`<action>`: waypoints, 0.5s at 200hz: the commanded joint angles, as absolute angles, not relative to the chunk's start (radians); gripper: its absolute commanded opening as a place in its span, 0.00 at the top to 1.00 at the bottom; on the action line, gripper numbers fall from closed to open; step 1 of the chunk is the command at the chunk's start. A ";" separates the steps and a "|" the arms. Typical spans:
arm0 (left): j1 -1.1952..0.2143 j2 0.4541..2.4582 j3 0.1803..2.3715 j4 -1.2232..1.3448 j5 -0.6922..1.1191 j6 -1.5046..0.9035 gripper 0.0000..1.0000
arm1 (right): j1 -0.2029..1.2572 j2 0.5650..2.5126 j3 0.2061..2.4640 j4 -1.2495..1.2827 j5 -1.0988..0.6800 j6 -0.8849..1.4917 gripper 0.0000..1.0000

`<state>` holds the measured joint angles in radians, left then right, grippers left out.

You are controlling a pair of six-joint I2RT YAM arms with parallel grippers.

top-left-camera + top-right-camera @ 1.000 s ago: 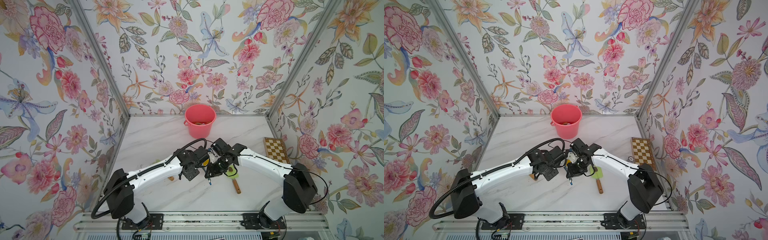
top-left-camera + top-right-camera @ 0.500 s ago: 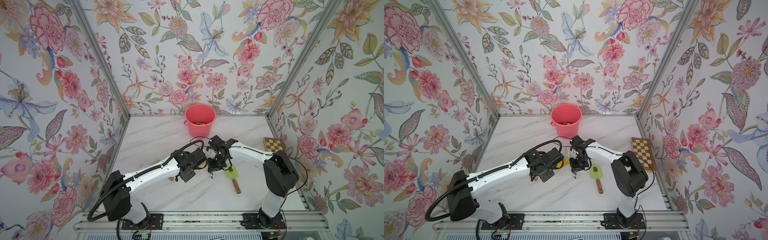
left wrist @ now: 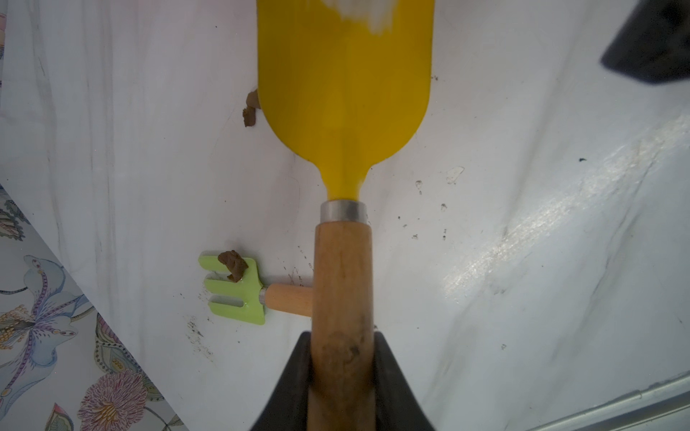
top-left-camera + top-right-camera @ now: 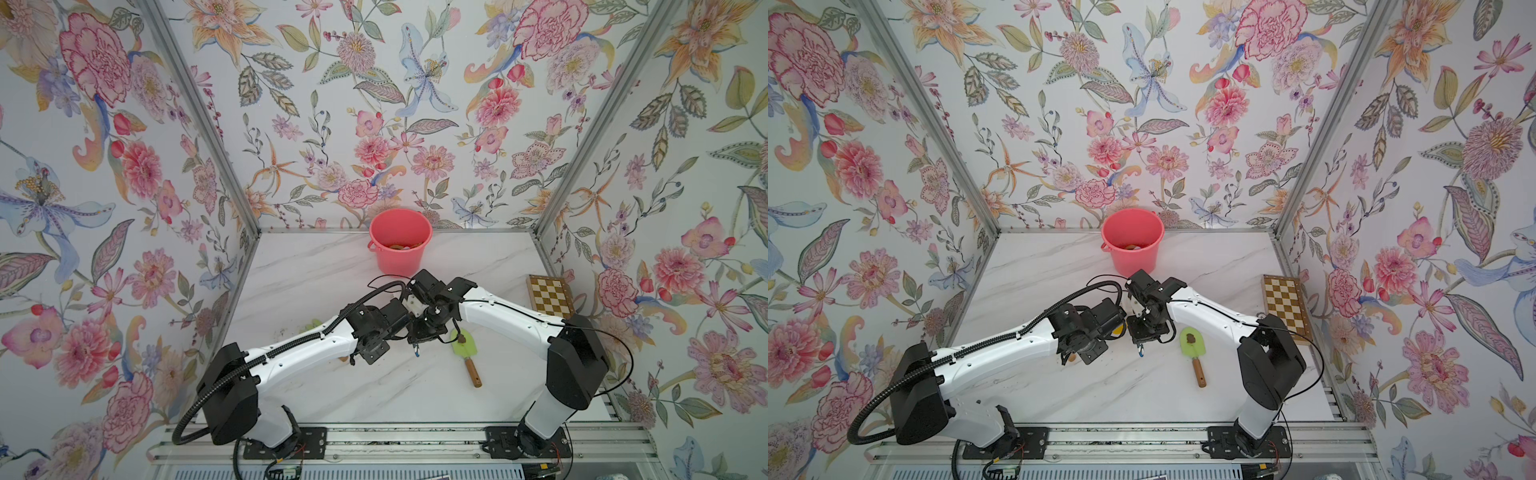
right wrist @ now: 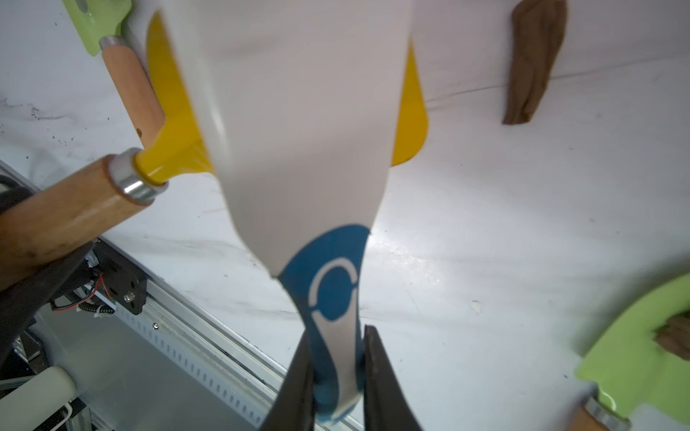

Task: Brush the soil off the hand trowel and place it into the bucket
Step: Brush off the soil from the hand trowel.

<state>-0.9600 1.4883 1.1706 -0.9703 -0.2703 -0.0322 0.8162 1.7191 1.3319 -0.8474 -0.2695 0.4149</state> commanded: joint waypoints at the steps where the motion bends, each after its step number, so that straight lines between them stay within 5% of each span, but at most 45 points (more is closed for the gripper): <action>1: -0.946 1.487 1.206 -0.951 -0.301 -0.030 0.86 | 0.838 1.768 1.381 -0.865 -0.276 0.416 1.00; 100: -0.947 1.403 1.200 -0.985 -0.310 -0.017 0.87 | 0.650 1.904 1.431 -0.866 -0.140 0.354 1.00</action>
<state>-0.9527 1.4605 1.1759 -0.9745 -0.2745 -0.0254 0.7025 1.9114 1.4010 -0.8490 -0.2146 0.3763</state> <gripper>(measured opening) 0.256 0.176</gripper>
